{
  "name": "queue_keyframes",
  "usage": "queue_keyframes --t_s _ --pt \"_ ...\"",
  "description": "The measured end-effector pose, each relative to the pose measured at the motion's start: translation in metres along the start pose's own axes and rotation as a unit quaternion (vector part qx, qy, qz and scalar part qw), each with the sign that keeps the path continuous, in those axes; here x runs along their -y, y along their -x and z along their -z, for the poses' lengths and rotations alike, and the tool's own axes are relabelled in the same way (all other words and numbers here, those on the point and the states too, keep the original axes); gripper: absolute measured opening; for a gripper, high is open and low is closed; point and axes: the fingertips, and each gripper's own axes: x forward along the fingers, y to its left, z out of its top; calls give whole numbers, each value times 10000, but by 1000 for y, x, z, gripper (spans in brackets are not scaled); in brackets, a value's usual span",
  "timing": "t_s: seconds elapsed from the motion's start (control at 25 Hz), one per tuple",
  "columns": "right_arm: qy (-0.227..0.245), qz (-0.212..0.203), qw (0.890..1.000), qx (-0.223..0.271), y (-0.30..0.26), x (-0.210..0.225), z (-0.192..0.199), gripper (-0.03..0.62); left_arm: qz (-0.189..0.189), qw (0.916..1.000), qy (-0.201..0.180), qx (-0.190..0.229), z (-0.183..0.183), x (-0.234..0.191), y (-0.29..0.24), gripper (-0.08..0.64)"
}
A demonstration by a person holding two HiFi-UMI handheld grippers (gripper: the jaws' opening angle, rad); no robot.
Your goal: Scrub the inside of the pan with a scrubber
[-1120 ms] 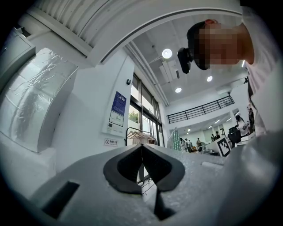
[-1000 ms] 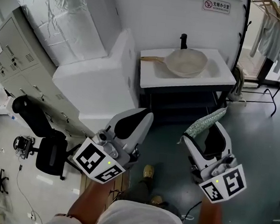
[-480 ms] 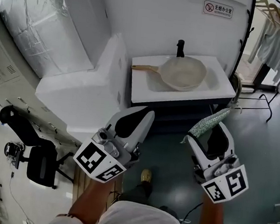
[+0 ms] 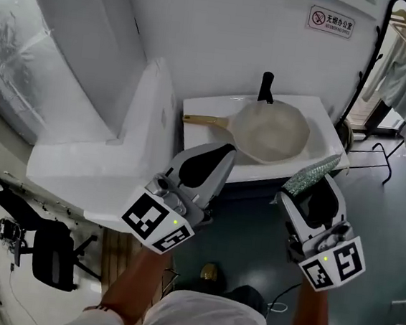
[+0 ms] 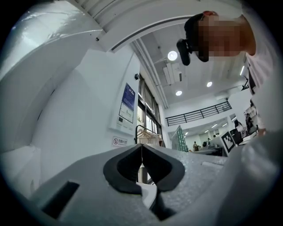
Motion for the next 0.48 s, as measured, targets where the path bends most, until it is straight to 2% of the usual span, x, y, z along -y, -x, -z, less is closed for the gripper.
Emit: queue_keyframes --t_s 0.24,0.48 --pt "209 42 9995 -250 -53 36 7 339 -58 9997 122 -180 24 -56 -40 17" --pt "277 -47 9985 -465 -89 68 24 341 -262 9989 39 -377 44 -92 -61 17"
